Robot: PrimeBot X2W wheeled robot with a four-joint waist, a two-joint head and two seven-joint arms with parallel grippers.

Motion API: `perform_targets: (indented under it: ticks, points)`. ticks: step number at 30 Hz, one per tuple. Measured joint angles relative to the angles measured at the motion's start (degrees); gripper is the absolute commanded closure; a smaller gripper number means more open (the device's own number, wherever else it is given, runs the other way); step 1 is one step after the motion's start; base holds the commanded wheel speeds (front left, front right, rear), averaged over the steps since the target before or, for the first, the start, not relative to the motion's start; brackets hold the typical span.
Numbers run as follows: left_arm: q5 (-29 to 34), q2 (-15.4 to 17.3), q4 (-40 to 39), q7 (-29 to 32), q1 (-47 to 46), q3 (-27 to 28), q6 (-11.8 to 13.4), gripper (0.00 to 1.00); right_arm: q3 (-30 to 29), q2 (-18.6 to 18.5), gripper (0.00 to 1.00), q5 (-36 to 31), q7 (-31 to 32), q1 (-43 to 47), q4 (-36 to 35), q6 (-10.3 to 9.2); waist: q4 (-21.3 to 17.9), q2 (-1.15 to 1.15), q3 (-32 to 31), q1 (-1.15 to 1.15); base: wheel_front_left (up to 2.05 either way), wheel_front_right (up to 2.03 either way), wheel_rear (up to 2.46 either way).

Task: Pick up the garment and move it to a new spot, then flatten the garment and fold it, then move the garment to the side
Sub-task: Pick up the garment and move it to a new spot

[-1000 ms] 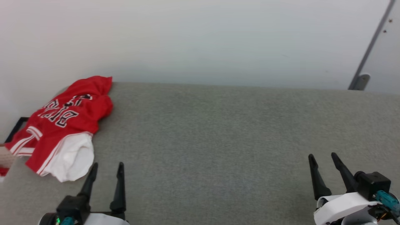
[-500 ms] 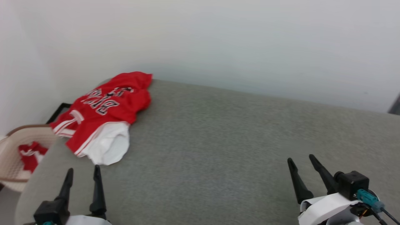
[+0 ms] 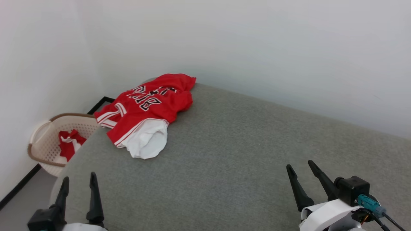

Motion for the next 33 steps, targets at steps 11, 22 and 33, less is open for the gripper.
perform_targets:
  ticks: [11, 22, 33]
  points:
    - [-5.3, 2.7, 0.9, 3.8, -5.1, 2.4, -2.0, 0.00, 0.3, -1.3, 0.00, -0.9, 1.3, -1.3, -1.0, 0.00, -1.4, 0.00, 2.0, 0.00, 0.00, 0.00, 0.00]
    - [-12.7, 10.4, 9.2, 12.2, -24.2, 3.8, -6.4, 0.00, -4.0, -3.1, 0.00, -4.2, 4.3, -5.1, -7.2, 0.00, -5.7, 0.00, 11.5, 0.00, 0.00, 0.00, 0.00]
    - [-17.7, 19.0, 28.8, 20.7, -44.4, 0.8, -8.0, 0.00, -6.5, -3.5, 0.00, -6.9, 6.0, -8.1, -12.7, 0.00, -10.2, 0.00, 23.3, 0.00, 0.00, 0.00, 0.00]
